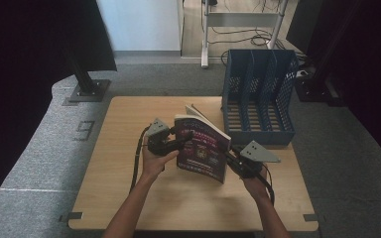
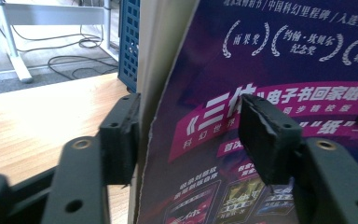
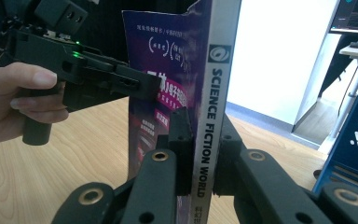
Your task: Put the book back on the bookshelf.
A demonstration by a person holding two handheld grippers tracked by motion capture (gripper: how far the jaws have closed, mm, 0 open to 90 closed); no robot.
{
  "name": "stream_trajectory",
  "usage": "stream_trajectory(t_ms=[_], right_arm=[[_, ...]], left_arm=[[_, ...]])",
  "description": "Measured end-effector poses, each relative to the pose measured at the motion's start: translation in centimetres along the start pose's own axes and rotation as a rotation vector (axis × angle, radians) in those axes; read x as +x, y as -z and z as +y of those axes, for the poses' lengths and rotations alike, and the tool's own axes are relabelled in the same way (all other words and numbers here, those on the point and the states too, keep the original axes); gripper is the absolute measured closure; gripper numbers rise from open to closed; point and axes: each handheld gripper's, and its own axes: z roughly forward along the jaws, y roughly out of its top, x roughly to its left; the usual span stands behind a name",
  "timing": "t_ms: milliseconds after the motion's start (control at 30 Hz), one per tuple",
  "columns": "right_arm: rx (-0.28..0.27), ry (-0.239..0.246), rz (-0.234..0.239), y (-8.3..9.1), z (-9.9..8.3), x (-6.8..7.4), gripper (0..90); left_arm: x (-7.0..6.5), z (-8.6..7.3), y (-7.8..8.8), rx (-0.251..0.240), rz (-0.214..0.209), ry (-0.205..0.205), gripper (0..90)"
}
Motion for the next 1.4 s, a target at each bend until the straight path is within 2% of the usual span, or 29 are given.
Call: stream_trajectory(t_ms=[167,467,633,767,933,1067,1133,1267,1400], right_arm=[[0.001,0.005,0.008,0.0,0.0,0.1,80.6],[0.002,0.01,0.021,0.0,0.0,0.1,80.5],[0.002,0.016,0.02,0.2,0.0,0.2,80.6],[-0.006,0.013,0.027,0.3,-0.1,0.2,80.3],[-0.005,0.006,0.047,0.4,-0.2,0.2,75.9],[0.017,0.009,0.058,-0.1,-0.3,0.2,73.8],[0.05,0.019,0.041,-0.7,-0.4,0.2,73.8],[0.081,0.025,0.03,-1.6,-0.5,0.4,74.4],[0.085,0.014,0.023,-2.0,-0.5,0.4,76.5]], left_arm=[[0.1,0.1,-0.4,0.017,0.002,0.013,33.0],[0.2,0.3,-0.6,0.018,-0.01,0.022,31.9],[0.4,0.3,-0.8,0.022,-0.031,0.027,29.2],[0.2,0.5,-0.9,0.021,-0.033,0.01,28.0],[0.0,0.5,-0.9,0.012,-0.036,0.012,29.7],[-0.2,0.6,-0.9,0.008,-0.045,0.014,30.0],[-0.3,0.7,-0.9,0.008,-0.052,0.018,30.4],[-0.3,0.7,-0.9,0.011,-0.053,0.016,30.2],[-0.3,0.7,-0.8,0.013,-0.052,0.014,30.4]])
